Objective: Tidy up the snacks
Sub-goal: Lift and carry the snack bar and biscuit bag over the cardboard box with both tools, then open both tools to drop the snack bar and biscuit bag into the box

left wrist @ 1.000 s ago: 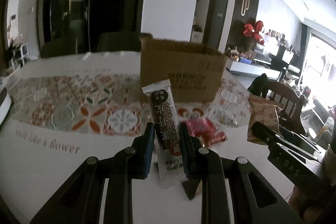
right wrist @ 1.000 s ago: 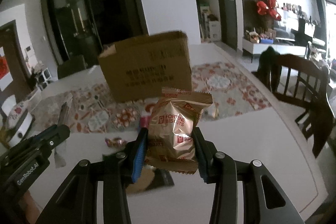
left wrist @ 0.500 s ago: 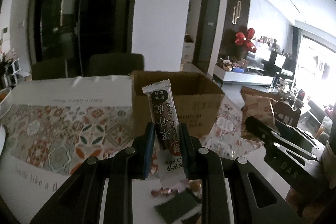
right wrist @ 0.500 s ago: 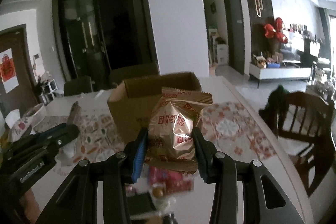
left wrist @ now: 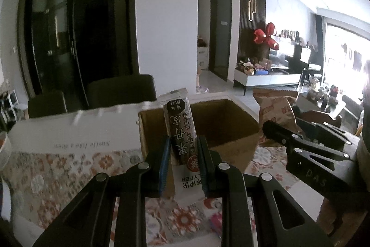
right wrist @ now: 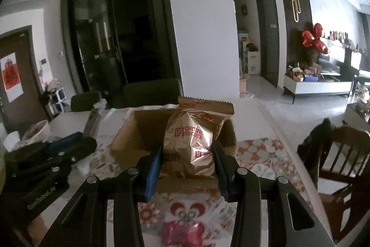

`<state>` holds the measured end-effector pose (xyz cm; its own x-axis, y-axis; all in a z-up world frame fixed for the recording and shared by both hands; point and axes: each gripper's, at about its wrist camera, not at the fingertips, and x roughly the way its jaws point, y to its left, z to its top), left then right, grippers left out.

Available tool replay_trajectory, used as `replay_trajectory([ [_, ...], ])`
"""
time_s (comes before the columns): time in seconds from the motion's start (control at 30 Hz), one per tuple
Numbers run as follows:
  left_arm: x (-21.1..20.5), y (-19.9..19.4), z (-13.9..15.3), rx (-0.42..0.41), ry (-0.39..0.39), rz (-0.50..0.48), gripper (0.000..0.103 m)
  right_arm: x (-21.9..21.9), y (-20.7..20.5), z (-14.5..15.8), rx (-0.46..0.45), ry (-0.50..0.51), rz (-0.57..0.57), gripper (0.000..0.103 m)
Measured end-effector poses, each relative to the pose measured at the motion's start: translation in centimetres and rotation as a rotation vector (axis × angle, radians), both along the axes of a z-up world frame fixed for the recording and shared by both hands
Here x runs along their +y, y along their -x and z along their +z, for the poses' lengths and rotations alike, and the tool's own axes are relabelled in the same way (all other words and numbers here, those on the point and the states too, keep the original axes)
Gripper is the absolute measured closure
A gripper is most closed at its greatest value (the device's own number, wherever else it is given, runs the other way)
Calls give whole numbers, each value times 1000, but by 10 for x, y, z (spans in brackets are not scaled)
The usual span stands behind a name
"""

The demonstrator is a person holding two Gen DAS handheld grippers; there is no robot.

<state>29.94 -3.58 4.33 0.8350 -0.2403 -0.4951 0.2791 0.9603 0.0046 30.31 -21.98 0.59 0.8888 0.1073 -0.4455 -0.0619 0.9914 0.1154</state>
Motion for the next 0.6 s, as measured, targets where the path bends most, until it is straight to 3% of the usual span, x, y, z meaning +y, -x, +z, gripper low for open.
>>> replay_trajectory([
  [0.17,-6,-33,-2,43,0,-15,79,5,-28,1,5,37,17,60],
  [0.6,-21,-96,-21,133,-8,-34,79,-4,-99,-17,115,-1,43,60],
])
